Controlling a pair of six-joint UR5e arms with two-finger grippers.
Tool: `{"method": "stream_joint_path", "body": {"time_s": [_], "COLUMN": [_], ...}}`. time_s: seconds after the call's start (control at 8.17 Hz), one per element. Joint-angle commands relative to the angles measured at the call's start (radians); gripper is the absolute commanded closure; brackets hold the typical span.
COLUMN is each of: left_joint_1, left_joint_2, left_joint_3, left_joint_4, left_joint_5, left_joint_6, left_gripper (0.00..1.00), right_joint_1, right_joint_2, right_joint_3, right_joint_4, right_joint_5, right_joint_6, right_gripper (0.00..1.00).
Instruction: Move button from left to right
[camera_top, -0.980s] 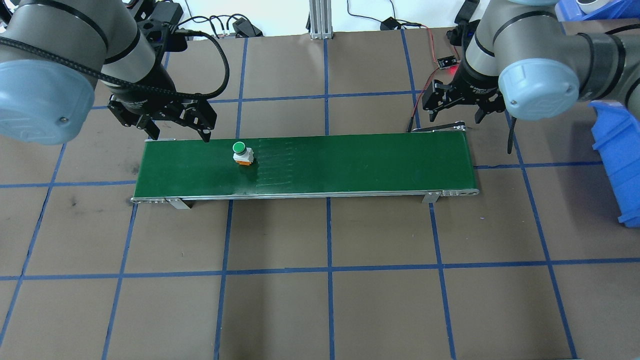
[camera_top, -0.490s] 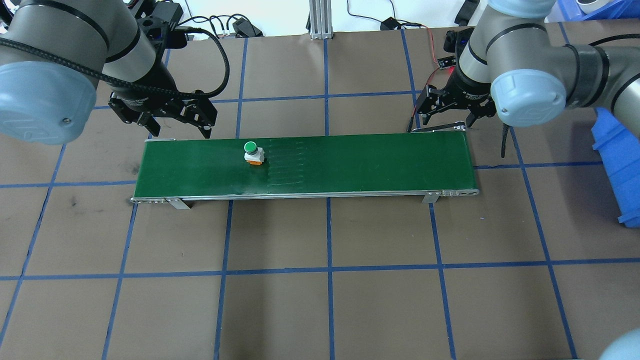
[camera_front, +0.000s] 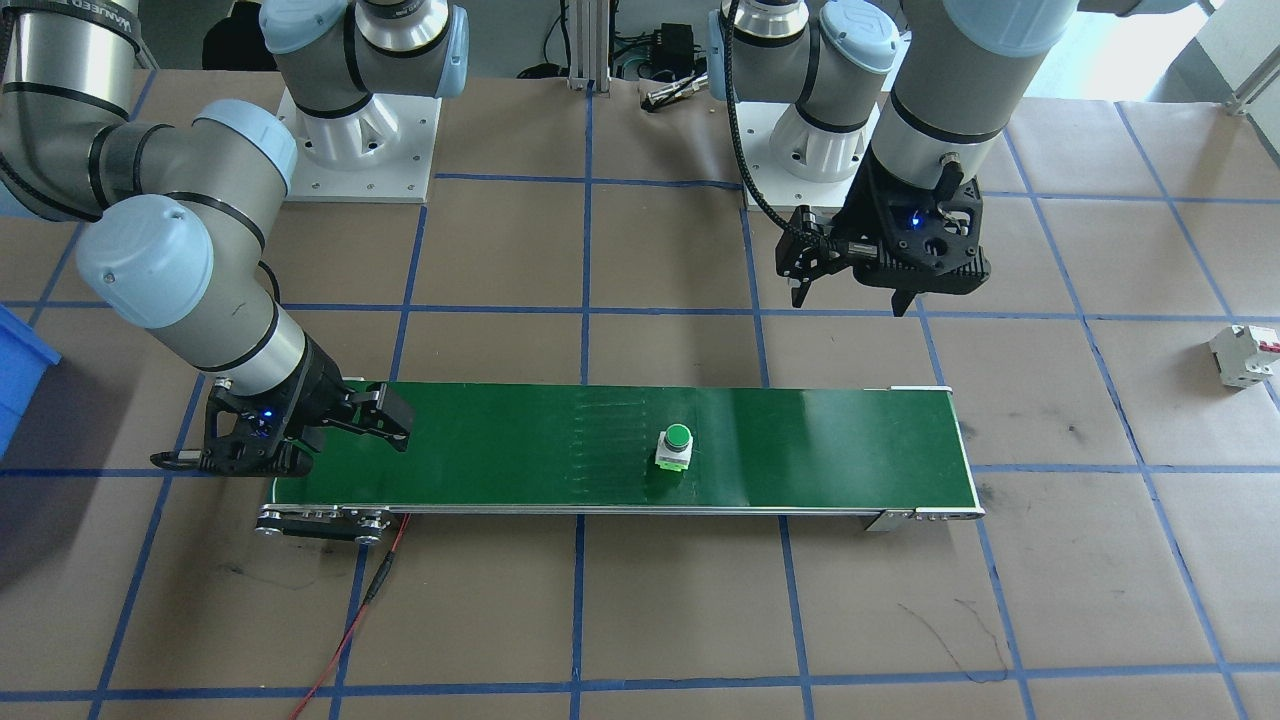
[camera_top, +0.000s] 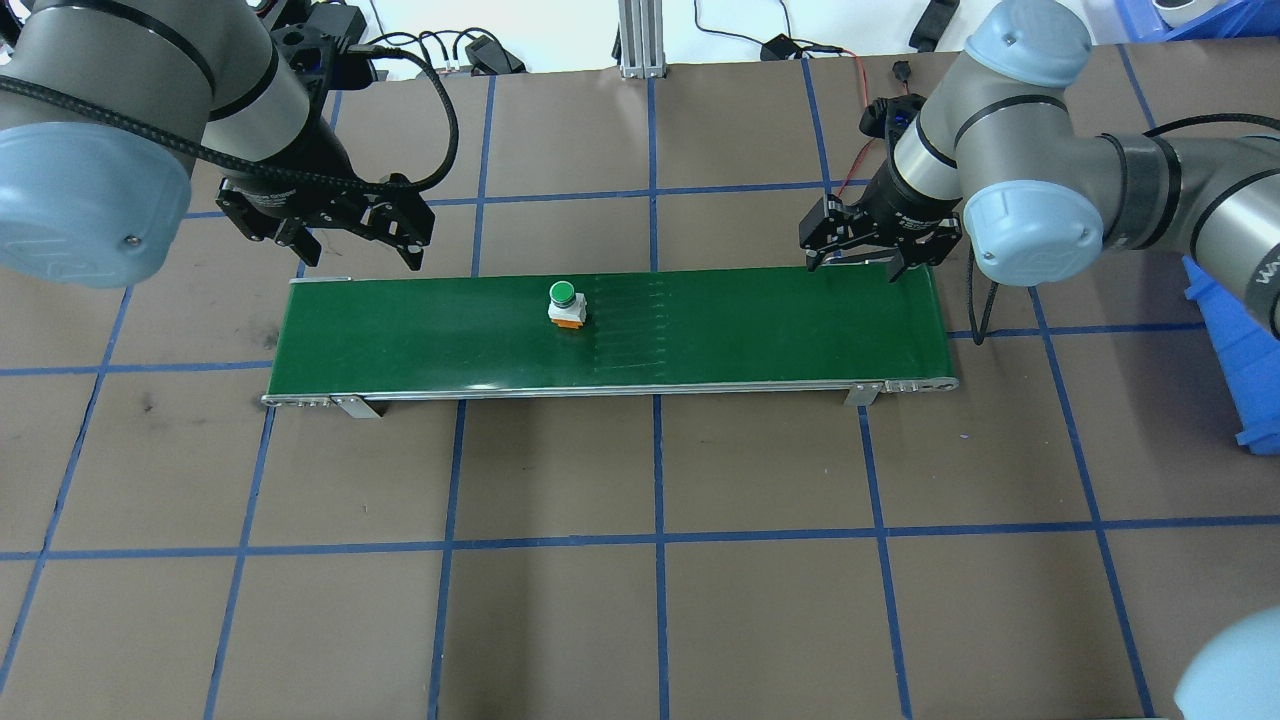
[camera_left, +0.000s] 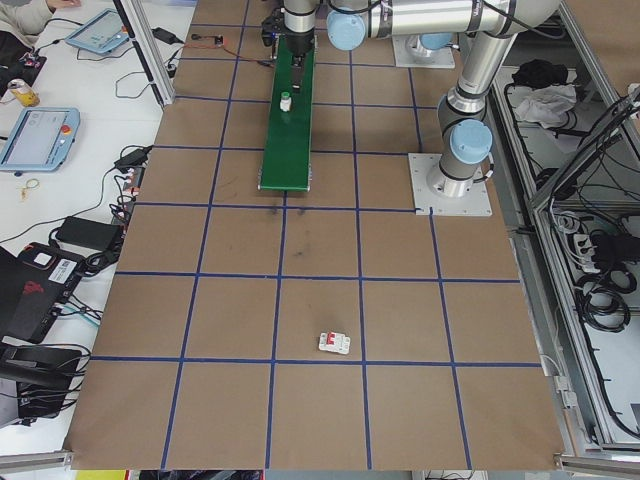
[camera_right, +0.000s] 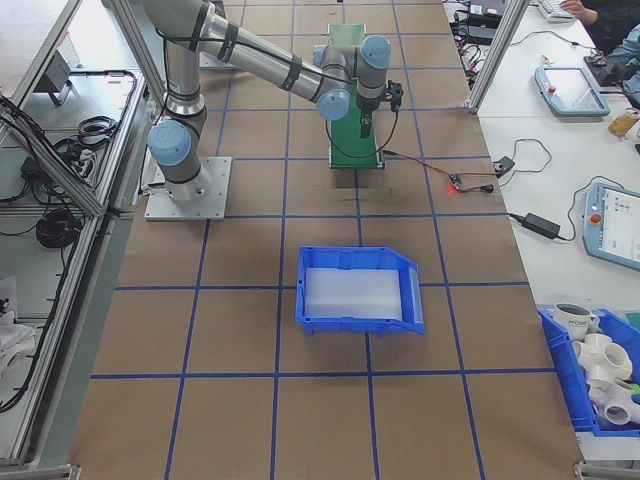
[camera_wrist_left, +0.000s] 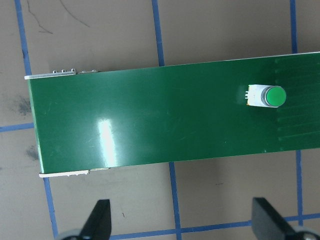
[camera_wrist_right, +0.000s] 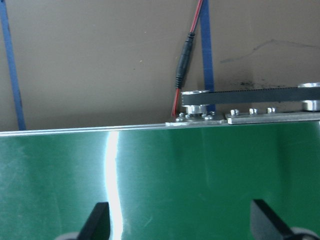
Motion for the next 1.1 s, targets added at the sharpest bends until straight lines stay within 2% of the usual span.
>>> {"method": "stream_joint_path", "body": {"time_s": [0.0, 0.61, 0.73, 0.98], "left_joint_1": [0.000, 0.000, 0.000, 0.000], "left_joint_2": [-0.009, -0.009, -0.009, -0.012], "left_joint_3": [0.006, -0.002, -0.003, 0.001], "left_joint_4": [-0.002, 0.000, -0.002, -0.003], "left_joint_5": [0.004, -0.007, 0.001, 0.004], "left_joint_6": [-0.001, -0.004, -0.003, -0.003], "left_gripper": [0.00, 0.00, 0.00, 0.00], "right_joint_1": [0.000, 0.012, 0.034, 0.076], "right_joint_2": [-0.005, -0.006, -0.006, -0.006], "right_joint_3": [0.004, 0.006, 0.004, 0.004], "right_joint_4": [-0.007, -0.009, -0.012, -0.041], "right_joint_5": [0.044, 0.033, 0.032, 0.036], "right_joint_6": [0.047, 0.139, 0.211, 0.274], "right_gripper": [0.00, 0.00, 0.00, 0.00]}}
